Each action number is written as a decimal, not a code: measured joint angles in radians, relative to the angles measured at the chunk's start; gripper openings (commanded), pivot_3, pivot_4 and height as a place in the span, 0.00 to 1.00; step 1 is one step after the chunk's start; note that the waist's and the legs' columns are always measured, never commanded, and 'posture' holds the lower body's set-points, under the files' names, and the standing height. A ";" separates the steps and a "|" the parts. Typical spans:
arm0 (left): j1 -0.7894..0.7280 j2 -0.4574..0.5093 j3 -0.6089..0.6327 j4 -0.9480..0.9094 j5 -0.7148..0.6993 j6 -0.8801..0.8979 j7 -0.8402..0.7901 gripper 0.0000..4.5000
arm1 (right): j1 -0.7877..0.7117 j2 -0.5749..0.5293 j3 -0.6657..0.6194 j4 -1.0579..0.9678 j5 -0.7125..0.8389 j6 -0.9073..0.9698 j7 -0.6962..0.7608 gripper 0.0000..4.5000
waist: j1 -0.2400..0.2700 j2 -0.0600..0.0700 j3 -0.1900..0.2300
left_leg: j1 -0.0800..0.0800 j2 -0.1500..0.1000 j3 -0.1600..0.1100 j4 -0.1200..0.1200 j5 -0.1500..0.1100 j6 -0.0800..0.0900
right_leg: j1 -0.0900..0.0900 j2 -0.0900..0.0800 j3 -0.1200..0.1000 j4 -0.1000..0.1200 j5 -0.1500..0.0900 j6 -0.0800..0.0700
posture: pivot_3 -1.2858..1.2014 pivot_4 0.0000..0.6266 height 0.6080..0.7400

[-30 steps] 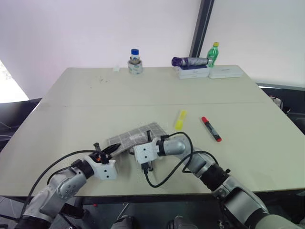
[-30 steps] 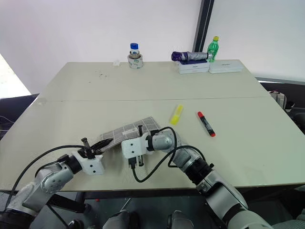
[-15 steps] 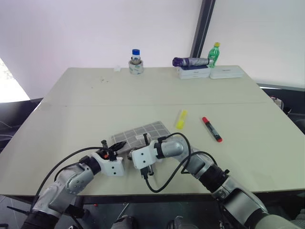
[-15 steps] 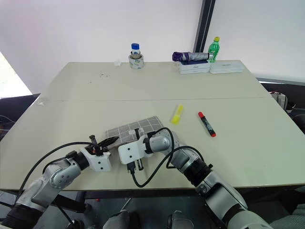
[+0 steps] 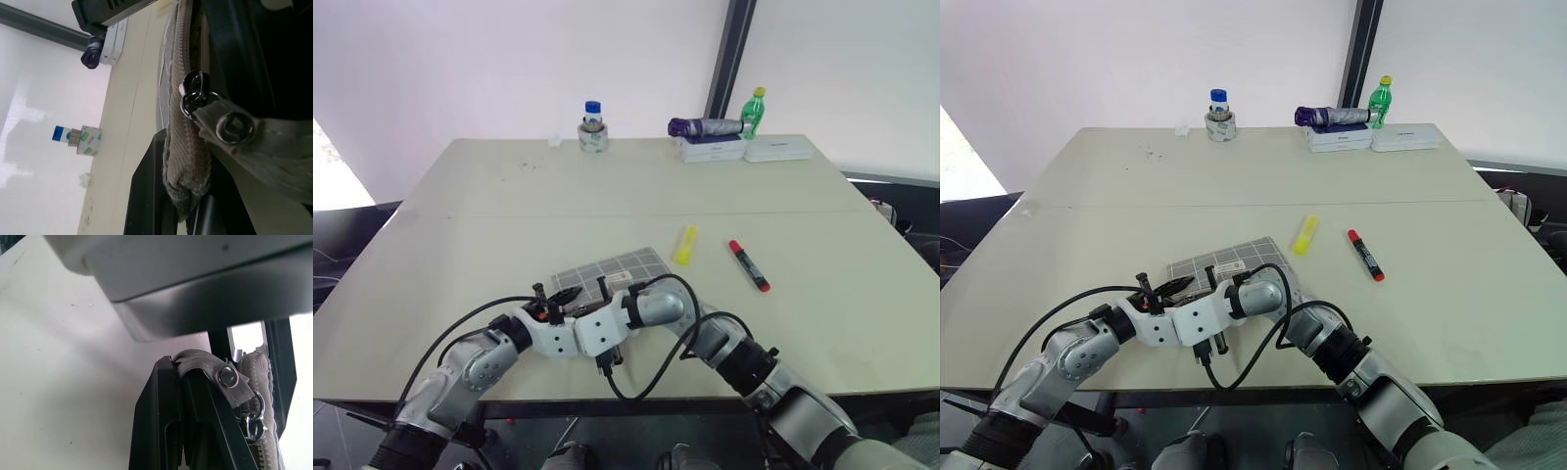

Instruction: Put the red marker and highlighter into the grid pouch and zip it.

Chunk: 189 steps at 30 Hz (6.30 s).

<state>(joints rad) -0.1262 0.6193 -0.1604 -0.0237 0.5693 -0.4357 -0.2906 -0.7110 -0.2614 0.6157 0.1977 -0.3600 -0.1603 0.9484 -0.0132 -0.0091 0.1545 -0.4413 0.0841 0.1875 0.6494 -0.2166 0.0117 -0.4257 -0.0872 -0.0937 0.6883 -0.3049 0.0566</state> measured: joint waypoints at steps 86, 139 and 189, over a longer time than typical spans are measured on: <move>0.019 -0.059 0.176 0.097 -0.325 0.094 0.003 0.00 | 0.133 -0.089 -0.560 -0.073 0.428 0.454 -0.486 0.20 | -0.031 0.000 0.001 | -0.001 0.001 -0.001 -0.005 -0.001 0.002 | -0.001 0.001 0.000 -0.005 0.000 0.000 | 0.52 0.24 1.00; -0.051 0.025 0.070 0.086 -0.255 -0.016 -0.150 0.00 | 0.064 -0.203 -0.169 -0.005 0.061 -0.032 -0.195 0.52 | -0.026 -0.001 0.001 | -0.001 0.000 0.000 -0.002 0.001 -0.003 | 0.000 0.001 0.000 -0.005 0.000 0.000 | 0.52 0.24 1.00; -0.078 -0.029 0.097 0.141 -0.285 0.049 -0.072 0.00 | 0.315 -0.246 -0.775 -0.043 0.543 0.742 -0.493 0.12 | -0.003 -0.001 0.001 | -0.001 0.000 -0.001 -0.001 -0.002 0.003 | 0.001 0.001 0.000 -0.004 0.001 0.000 | 0.52 0.24 1.00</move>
<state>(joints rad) -0.2047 0.5900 -0.0634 0.1175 0.2841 -0.3863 -0.3625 -0.3963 -0.5075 -0.1597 0.1551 0.1830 0.5813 0.4555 -0.0161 -0.0103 0.1555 -0.4422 0.0837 0.1864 0.6482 -0.2185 0.0148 -0.4245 -0.0860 -0.0934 0.6841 -0.3043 0.0564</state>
